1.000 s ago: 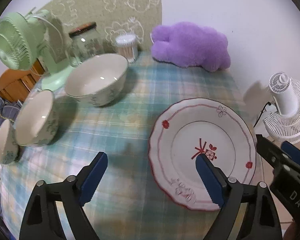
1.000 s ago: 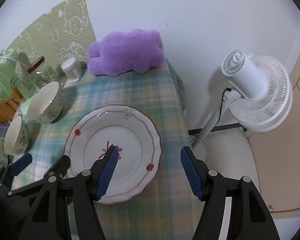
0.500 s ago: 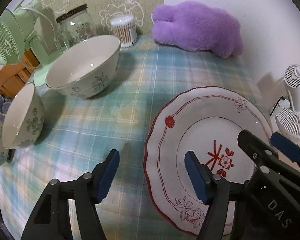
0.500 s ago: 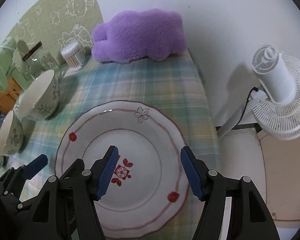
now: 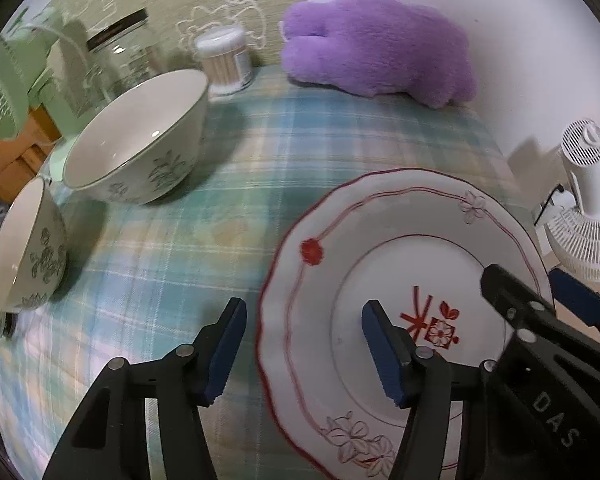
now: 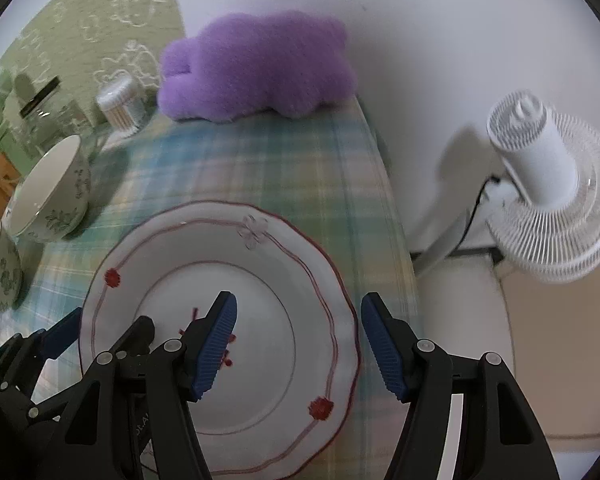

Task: Organize plates and bowls
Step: 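Move both grippers toward the white plate with red pattern, then grasp the rim of the red-pattern white plate with both grippers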

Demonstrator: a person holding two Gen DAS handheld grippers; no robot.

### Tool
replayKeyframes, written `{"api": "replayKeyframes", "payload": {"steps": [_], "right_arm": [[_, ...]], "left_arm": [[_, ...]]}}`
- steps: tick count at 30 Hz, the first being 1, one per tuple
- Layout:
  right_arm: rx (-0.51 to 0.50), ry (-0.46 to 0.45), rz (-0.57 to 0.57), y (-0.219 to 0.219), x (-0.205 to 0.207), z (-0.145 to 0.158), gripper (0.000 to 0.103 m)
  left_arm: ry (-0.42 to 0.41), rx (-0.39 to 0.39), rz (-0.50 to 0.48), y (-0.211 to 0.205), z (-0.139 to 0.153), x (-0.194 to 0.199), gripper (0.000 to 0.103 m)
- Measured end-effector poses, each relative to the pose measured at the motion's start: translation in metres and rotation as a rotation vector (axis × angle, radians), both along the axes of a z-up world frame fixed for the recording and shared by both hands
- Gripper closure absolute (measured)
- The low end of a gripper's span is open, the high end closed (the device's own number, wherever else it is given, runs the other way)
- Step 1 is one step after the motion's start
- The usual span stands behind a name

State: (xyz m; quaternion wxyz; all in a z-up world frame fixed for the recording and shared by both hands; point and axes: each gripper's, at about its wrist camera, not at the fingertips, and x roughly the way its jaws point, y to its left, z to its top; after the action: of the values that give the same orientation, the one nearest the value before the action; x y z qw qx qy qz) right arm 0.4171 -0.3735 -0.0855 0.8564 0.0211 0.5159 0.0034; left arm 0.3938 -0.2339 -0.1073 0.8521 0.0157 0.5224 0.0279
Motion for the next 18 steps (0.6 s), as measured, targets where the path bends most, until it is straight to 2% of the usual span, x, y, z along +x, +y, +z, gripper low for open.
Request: {"api": "replayKeyframes", "payload": {"steps": [3, 5, 7, 18], "right_arm": [[0.014, 0.021, -0.01, -0.003, 0.004, -0.006, 0.035], [0.032, 0.035, -0.008, -0.003, 0.005, -0.01, 0.042], [0.01, 0.038, -0.018, -0.001, 0.005, -0.011, 0.044], [0.013, 0.021, -0.031, 0.002, -0.001, 0.003, 0.045]], "left_arm": [[-0.006, 0.009, -0.026, -0.006, 0.0, 0.001, 0.044], [-0.006, 0.029, -0.036, -0.009, 0.0, 0.001, 0.044], [-0.007, 0.038, -0.038, -0.01, 0.0, 0.0, 0.044], [-0.03, 0.026, -0.038, -0.003, 0.013, -0.005, 0.045]]}}
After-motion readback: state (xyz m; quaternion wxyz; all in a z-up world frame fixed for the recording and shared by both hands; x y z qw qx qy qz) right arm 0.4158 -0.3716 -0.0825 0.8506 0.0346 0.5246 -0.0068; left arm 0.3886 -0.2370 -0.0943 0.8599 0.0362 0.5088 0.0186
